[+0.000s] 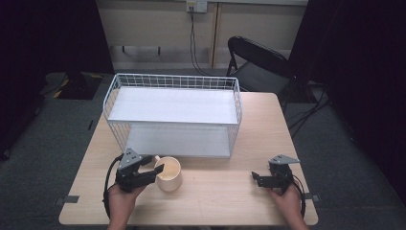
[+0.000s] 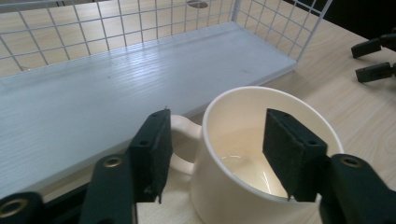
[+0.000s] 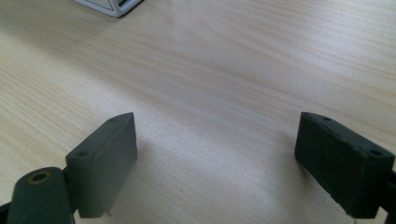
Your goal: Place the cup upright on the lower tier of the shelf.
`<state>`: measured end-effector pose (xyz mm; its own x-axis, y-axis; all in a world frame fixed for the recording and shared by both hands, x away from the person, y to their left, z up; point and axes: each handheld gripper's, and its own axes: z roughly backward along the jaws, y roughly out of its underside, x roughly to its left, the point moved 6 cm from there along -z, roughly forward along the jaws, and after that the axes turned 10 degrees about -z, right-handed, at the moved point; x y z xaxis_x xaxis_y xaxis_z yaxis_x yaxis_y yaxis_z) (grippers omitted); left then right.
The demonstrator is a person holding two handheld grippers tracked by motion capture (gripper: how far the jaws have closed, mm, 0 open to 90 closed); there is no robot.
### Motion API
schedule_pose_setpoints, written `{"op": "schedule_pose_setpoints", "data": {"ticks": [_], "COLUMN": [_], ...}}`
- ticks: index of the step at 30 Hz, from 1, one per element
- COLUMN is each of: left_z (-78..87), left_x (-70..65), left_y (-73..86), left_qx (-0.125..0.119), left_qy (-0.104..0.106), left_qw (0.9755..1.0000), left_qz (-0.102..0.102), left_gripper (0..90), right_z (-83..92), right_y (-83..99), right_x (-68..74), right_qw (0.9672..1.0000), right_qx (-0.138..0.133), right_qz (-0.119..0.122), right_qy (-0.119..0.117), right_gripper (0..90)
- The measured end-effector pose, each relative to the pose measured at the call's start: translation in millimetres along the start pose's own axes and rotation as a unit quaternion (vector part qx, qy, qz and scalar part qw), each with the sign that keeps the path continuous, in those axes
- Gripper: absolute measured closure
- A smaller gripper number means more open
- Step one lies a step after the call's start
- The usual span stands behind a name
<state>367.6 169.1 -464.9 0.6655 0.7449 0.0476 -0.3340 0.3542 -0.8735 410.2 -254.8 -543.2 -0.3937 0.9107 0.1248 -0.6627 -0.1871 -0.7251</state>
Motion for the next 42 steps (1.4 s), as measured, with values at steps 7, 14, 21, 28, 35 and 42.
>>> {"op": "schedule_pose_setpoints", "data": {"ticks": [7, 14, 21, 28, 35, 42], "left_z": [-1.5, -3.2, -3.5, -5.2, -8.1, -14.0], "left_x": [-0.8, -1.9, -2.7, -4.1, -4.8, -6.5], "left_y": [2.0, 4.3, 4.9, 4.6, 4.0, 9.0], "left_qx": [0.01, 0.022, 0.029, 0.03, 0.035, 0.065], "left_qy": [-0.001, -0.002, -0.003, -0.009, -0.015, -0.022], "left_qw": [0.9999, 0.9997, 0.9996, 0.9995, 0.9993, 0.9974], "left_qz": [-0.006, 0.0, 0.002, 0.007, 0.002, -0.023], "left_gripper": [54.6, 63.4, 66.2, 67.9, 71.0, 78.2], "right_z": [0.0, 0.0, 0.0, 0.0, 0.0, 0.0], "right_y": [0.0, 0.0, 0.0, 0.0, 0.0, 0.0], "right_x": [0.0, 0.0, 0.0, 0.0, 0.0, 0.0], "right_qw": [1.0, 1.0, 1.0, 1.0, 1.0, 1.0], "right_qx": [0.0, 0.0, 0.0, 0.0, 0.0, 0.0], "right_qz": [0.0, 0.0, 0.0, 0.0, 0.0, 0.0], "right_qy": [0.0, 0.0, 0.0, 0.0, 0.0, 0.0], "right_gripper": [12.4, 12.4, 12.4, 12.4, 12.4, 12.4]}}
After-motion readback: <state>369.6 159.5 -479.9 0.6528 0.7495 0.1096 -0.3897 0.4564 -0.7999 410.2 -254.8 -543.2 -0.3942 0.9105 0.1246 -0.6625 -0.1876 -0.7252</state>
